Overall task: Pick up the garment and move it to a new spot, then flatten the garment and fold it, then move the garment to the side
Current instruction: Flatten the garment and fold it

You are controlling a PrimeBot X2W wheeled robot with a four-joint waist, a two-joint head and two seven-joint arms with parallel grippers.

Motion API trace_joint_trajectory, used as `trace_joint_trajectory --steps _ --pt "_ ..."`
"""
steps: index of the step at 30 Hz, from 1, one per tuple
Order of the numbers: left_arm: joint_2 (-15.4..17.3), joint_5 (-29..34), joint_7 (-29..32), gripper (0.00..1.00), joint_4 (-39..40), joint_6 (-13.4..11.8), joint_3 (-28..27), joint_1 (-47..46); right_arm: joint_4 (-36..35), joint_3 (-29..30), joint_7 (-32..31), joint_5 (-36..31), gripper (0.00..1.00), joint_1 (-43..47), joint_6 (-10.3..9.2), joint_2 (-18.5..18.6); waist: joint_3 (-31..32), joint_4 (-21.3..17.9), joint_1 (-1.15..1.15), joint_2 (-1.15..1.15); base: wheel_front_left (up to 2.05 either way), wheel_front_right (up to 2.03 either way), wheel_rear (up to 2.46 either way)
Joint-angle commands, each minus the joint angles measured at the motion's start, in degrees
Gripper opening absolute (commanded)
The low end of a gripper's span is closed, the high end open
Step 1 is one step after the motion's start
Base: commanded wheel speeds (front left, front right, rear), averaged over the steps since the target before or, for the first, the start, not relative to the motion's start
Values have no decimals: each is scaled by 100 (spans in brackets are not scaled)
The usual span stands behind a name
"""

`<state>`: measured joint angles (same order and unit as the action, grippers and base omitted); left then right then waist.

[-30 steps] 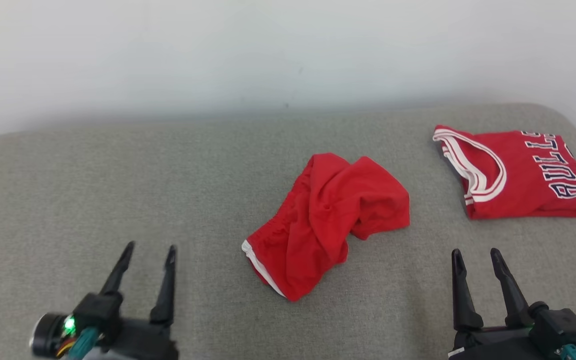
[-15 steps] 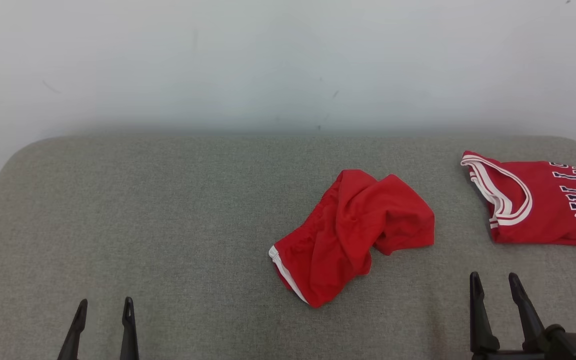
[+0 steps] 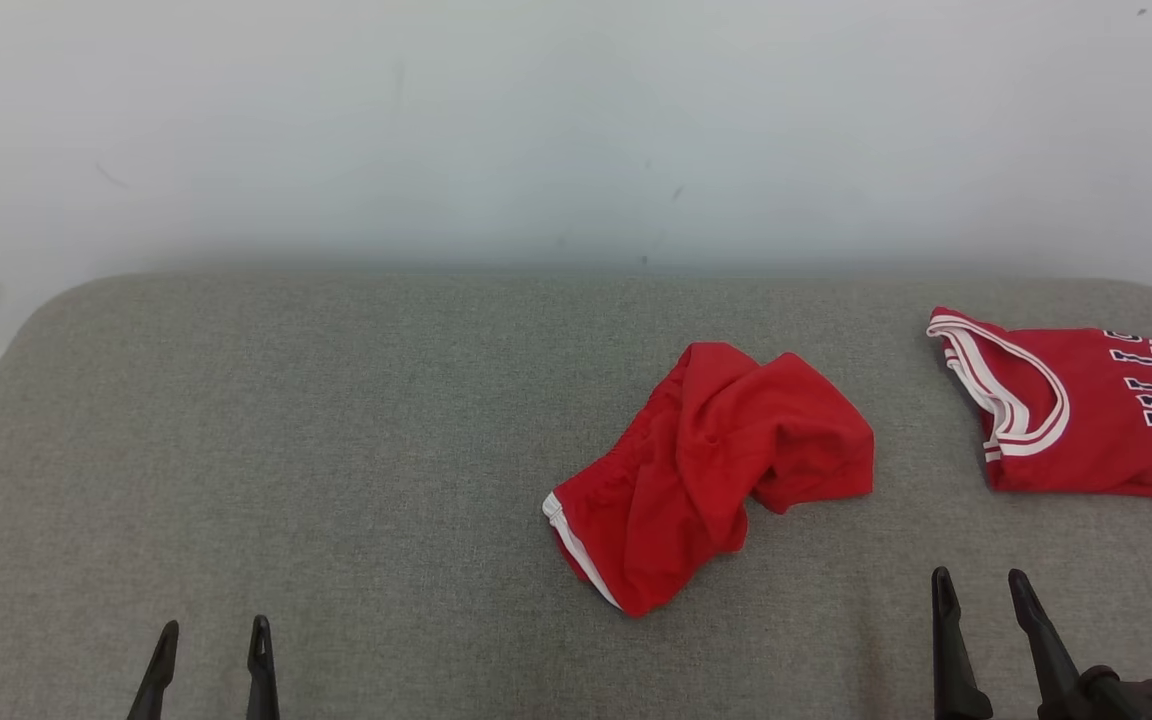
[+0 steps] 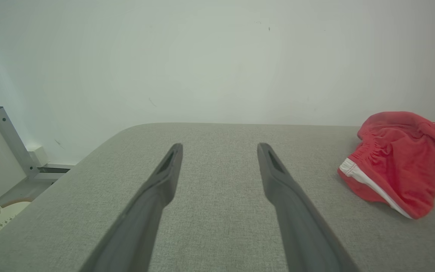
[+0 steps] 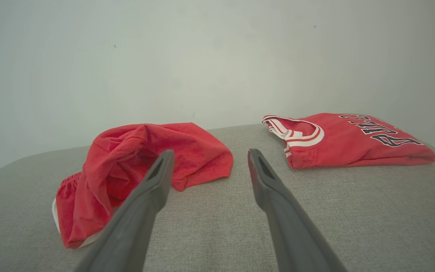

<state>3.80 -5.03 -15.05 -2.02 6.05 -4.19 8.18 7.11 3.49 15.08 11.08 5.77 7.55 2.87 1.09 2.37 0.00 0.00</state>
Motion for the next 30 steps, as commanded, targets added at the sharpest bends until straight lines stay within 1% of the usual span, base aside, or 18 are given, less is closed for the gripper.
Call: trace_joint_trajectory --steps 1,10,30 --pt "-23 79 -19 100 0 6 -24 42 12 -18 6 45 100 0 -10 2 -2 -1 0 0 0 0 0" --pt "-75 142 -19 100 -47 39 -30 -30 53 -54 6 55 100 -30 -10 2 -22 -29 0 0 0 0 0" --pt "-94 189 -19 100 -11 7 6 36 55 -104 6 43 100 -19 -10 2 -43 -56 0 0 0 0 0"
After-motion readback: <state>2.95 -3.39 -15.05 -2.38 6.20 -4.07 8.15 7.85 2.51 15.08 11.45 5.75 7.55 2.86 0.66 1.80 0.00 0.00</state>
